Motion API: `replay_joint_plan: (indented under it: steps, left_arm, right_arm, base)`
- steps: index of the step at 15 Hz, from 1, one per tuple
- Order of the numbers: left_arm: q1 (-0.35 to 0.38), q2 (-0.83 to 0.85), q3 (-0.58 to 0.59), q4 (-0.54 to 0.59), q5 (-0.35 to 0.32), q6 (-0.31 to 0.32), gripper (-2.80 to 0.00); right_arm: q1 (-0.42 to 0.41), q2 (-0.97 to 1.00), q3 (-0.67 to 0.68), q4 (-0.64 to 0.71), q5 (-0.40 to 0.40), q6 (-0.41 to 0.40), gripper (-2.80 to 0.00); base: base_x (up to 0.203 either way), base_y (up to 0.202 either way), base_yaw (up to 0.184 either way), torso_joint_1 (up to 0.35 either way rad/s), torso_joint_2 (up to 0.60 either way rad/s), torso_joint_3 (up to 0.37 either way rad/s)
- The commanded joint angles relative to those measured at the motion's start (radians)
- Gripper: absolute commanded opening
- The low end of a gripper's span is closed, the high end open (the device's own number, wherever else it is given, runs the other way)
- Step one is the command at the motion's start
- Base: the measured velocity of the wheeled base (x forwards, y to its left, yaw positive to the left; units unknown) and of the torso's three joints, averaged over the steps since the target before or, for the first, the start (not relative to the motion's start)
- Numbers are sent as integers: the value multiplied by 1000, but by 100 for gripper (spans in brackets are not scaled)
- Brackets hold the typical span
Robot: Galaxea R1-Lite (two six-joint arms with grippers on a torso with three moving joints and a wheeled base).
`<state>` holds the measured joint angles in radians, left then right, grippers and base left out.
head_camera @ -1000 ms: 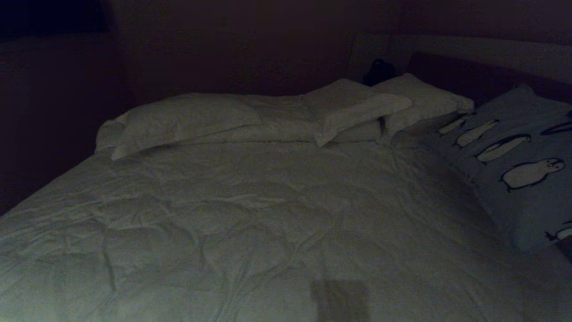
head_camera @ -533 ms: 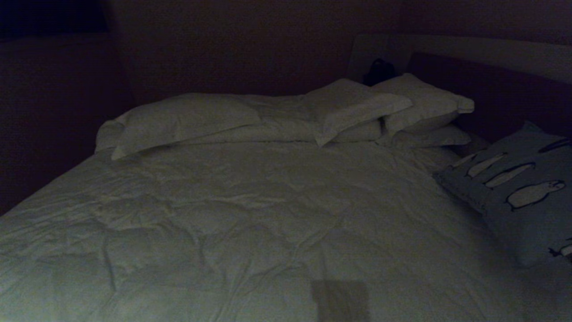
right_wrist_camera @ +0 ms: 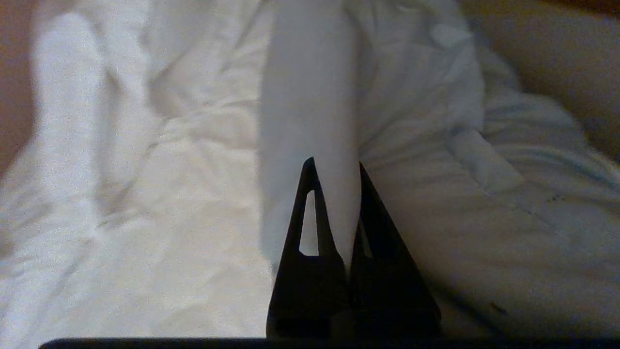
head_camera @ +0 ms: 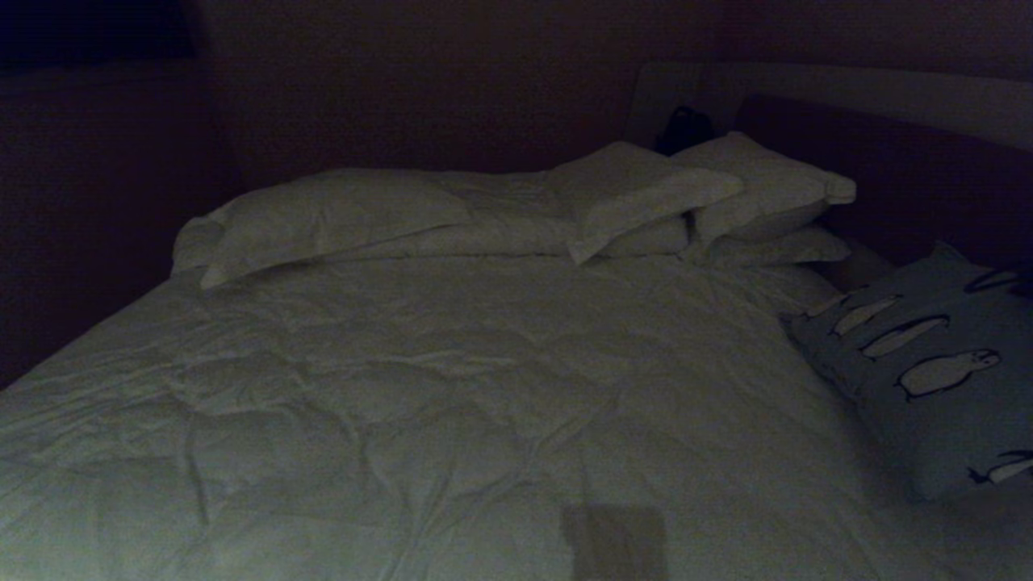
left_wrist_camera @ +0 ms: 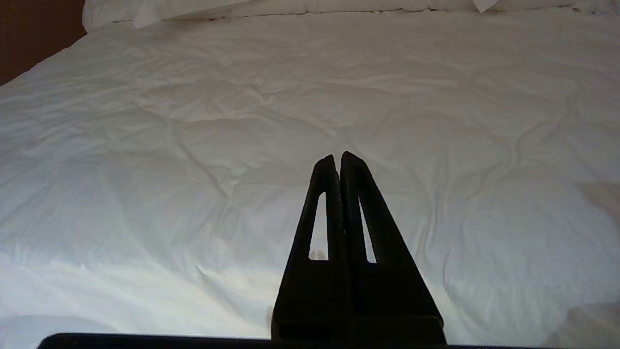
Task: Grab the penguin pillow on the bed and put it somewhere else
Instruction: Place the pillow at the bedside
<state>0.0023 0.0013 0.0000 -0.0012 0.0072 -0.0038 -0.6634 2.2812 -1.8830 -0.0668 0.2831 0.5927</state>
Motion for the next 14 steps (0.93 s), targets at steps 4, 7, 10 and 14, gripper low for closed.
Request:
replay_joint_plan:
  steps: [4,7,10,14]
  left_arm:
    - [1,0,0,0,0,-1,-280]
    - [1,0,0,0,0,-1,-280]
    - [1,0,0,0,0,-1,-280]
    - [1,0,0,0,0,-1,-280]
  right_arm:
    - [3,-49,3,1,95,22,-280]
    - [4,-96,16,1,101,29,-280]
    - [4,-132,45,-2,154,35,-280]
    - [7,-81,39,-5,160,35,-280]
  base:
    - [0,0,0,0,0,0]
    - [0,0,0,0,0,0]
    - [0,0,0,0,0,0]
    - [0,0,0,0,0,0]
